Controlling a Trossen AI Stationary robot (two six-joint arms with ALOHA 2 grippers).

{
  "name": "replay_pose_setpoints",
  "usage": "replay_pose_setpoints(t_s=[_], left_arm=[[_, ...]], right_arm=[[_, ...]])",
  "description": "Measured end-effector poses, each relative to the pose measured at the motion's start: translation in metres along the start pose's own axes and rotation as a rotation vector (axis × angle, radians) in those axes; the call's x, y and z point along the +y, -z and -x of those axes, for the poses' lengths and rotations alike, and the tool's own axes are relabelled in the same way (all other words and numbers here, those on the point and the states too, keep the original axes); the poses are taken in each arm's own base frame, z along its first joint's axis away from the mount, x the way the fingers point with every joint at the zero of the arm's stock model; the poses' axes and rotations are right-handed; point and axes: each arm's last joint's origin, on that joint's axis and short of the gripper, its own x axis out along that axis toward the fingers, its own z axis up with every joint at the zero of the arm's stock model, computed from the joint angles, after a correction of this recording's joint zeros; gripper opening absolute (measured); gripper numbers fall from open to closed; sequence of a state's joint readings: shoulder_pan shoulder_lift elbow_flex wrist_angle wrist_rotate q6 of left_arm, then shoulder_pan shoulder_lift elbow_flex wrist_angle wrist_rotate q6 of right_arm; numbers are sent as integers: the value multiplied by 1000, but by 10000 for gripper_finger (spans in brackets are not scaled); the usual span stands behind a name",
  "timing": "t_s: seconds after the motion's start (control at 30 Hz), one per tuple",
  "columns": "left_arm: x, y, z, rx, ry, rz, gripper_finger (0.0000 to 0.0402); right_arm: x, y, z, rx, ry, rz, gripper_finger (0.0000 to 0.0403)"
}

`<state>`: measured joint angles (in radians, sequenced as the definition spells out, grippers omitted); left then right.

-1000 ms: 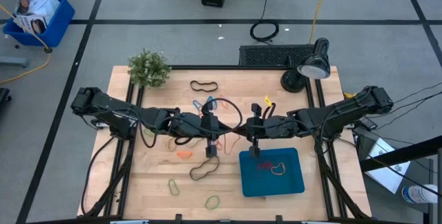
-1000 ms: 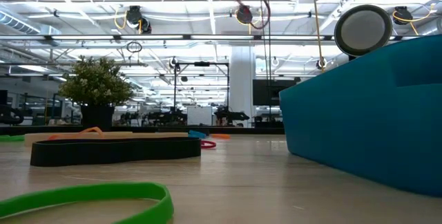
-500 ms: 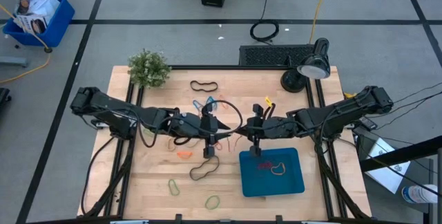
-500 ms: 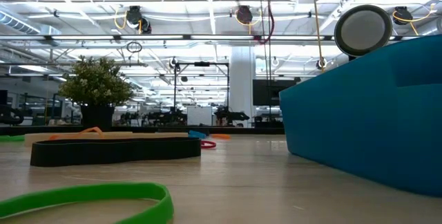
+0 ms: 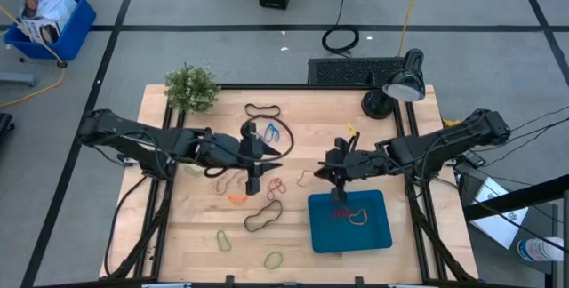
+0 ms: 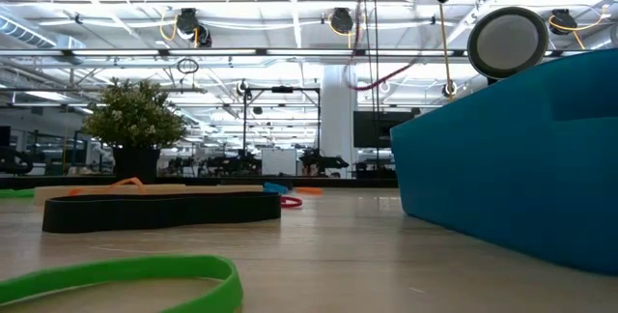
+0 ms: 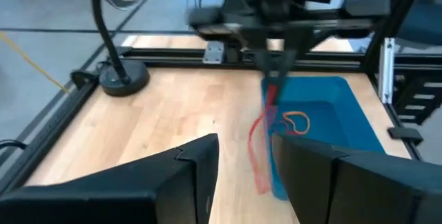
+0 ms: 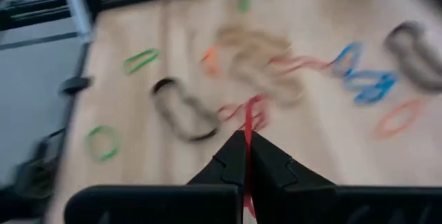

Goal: Pick and place rubber bands into bin
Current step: Put the red rubber band into the blue bin

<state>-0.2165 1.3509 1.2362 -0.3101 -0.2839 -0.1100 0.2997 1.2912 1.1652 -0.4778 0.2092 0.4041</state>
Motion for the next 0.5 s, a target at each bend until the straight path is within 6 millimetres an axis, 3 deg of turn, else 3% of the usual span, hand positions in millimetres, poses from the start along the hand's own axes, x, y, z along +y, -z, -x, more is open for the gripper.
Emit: replay_pose_setpoints(t_s=[0.3, 0.5], left_arm=[[4, 0, -5, -4, -21, 9, 145], [4, -1, -5, -16, -22, 12, 145]], right_arm=[[24, 13, 12, 86, -163, -70, 0], [29, 31, 15, 180, -49, -84, 0]])
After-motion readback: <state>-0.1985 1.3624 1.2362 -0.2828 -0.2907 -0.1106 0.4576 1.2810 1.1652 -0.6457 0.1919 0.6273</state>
